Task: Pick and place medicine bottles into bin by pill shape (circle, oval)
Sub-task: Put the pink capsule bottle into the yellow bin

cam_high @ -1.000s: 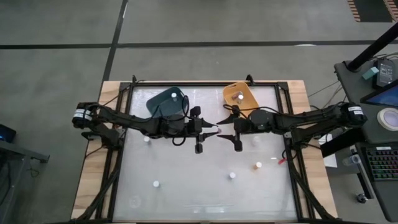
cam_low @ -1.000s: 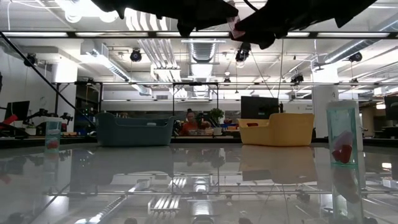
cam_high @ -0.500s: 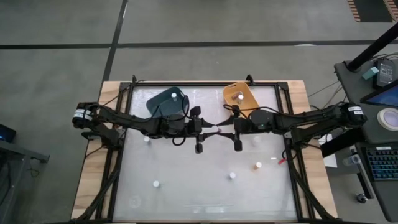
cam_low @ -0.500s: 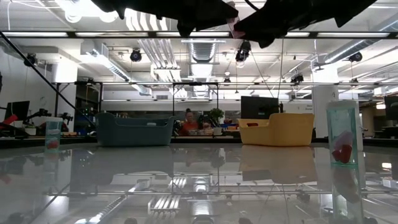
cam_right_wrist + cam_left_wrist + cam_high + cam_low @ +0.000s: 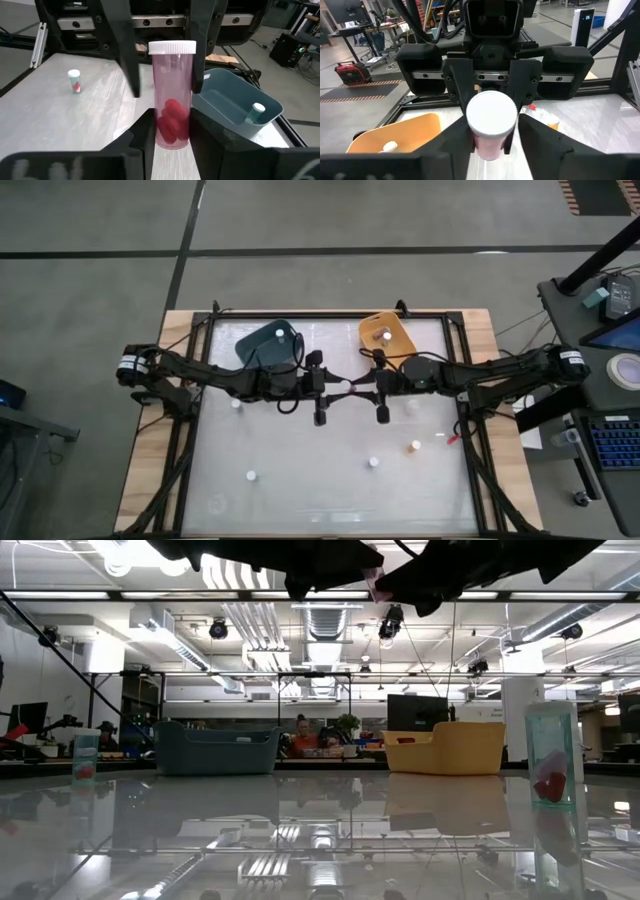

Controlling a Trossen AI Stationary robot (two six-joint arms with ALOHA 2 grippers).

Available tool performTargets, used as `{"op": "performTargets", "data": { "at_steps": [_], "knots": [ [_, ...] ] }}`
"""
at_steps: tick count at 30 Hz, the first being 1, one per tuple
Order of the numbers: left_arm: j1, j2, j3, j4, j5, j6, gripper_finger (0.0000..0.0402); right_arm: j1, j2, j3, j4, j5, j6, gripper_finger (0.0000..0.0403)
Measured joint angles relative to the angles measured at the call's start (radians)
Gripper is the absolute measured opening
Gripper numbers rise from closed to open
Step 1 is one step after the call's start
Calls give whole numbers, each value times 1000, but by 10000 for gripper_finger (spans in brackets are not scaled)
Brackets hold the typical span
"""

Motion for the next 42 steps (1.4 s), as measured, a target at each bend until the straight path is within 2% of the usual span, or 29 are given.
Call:
{"op": "performTargets", "data": {
  "at_steps": [5,9,16,19,23,29,35,42],
  "knots": [
    [0,-10,0,-34,1,51,195,0,0,0,-7,2,5,107],
    [0,-54,0,-139,0,110,220,-5,0,0,-22,1,20,104],
    [9,-160,-17,-379,-7,131,228,-53,0,-1,-93,12,133,100],
    [14,-207,-52,-419,-9,154,228,-73,0,-1,-150,68,208,100],
    [26,-269,-138,-373,-13,215,228,-101,0,-1,-228,153,328,100],
    [58,-321,-266,-232,-30,283,228,-194,0,12,-312,163,489,100],
    [91,-336,-352,-134,-30,289,228,-305,43,162,-579,159,553,100],
    [118,-361,-373,-80,-31,313,228,-431,183,387,-889,157,529,100]
  ]
}}
